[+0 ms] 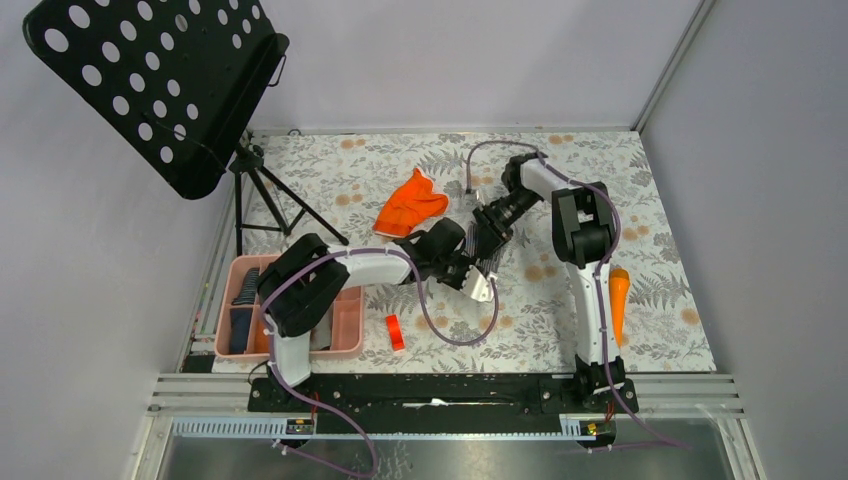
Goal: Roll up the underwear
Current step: Roll the underwear to the center of the board.
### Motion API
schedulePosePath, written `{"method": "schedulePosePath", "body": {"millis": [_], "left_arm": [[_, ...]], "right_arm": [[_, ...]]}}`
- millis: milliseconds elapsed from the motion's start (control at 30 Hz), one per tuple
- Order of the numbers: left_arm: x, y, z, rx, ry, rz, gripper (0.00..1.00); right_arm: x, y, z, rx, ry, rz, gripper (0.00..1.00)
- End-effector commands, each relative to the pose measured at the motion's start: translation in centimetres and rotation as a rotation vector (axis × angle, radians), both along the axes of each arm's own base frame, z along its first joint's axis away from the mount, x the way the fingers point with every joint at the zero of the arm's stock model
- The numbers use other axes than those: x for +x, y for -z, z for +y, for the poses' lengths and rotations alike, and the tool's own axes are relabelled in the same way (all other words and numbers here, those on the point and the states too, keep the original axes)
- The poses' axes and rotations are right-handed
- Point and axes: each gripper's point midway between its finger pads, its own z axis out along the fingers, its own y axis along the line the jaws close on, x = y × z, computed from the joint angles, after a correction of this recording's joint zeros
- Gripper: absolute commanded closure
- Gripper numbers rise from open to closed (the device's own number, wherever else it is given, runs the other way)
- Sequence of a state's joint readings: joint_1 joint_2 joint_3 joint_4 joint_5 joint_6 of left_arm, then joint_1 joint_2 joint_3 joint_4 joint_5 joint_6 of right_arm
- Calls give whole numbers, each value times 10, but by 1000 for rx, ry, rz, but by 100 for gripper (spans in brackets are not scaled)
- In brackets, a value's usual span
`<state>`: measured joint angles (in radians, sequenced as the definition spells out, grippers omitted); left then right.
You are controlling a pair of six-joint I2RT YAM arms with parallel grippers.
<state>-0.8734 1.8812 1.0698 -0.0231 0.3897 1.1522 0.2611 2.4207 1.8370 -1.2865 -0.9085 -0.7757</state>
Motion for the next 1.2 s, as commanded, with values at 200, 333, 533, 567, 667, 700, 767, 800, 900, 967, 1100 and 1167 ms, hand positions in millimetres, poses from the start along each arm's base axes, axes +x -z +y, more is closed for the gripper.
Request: {"method": "schedulePosePath", "body": {"millis": [200, 333, 533, 567, 667, 700, 767, 800, 900, 967, 1100, 1167], "left_arm": [[-41, 24, 25, 178, 4, 333, 100], [-38, 17, 18, 187, -6, 366, 100], [-41, 9, 12, 230, 7, 449, 100], [-43, 7, 12, 240, 12, 469, 100], [-50, 2, 12, 271, 26, 533, 100], [-53, 0, 12, 274, 30, 553, 100], [-57, -4, 12, 278, 34, 581, 100], [-58, -4, 12, 281, 31, 596, 100], [-61, -2, 11, 293, 12, 642, 100], [-63, -1, 10, 296, -7, 668, 100], [-63, -3, 10, 300, -49, 717, 100], [-63, -5, 9, 298, -70, 756, 100]], "right_arm": [[54, -18, -34, -58, 94, -193, 50], [56, -9, -40, -124, 156, -239, 60], [54, 27, -53, -242, 179, -211, 67], [56, 33, -55, -257, 178, -214, 67], [69, 41, -56, -278, 170, -270, 68], [76, 41, -56, -278, 167, -300, 67], [90, 36, -55, -268, 165, -354, 65], [95, 33, -53, -256, 164, -369, 64], [107, 23, -44, -215, 168, -375, 62], [117, 8, -39, -198, 196, -364, 60], [154, -82, -39, -73, 287, -476, 56], [174, -136, -54, -29, 333, -628, 53]]}}
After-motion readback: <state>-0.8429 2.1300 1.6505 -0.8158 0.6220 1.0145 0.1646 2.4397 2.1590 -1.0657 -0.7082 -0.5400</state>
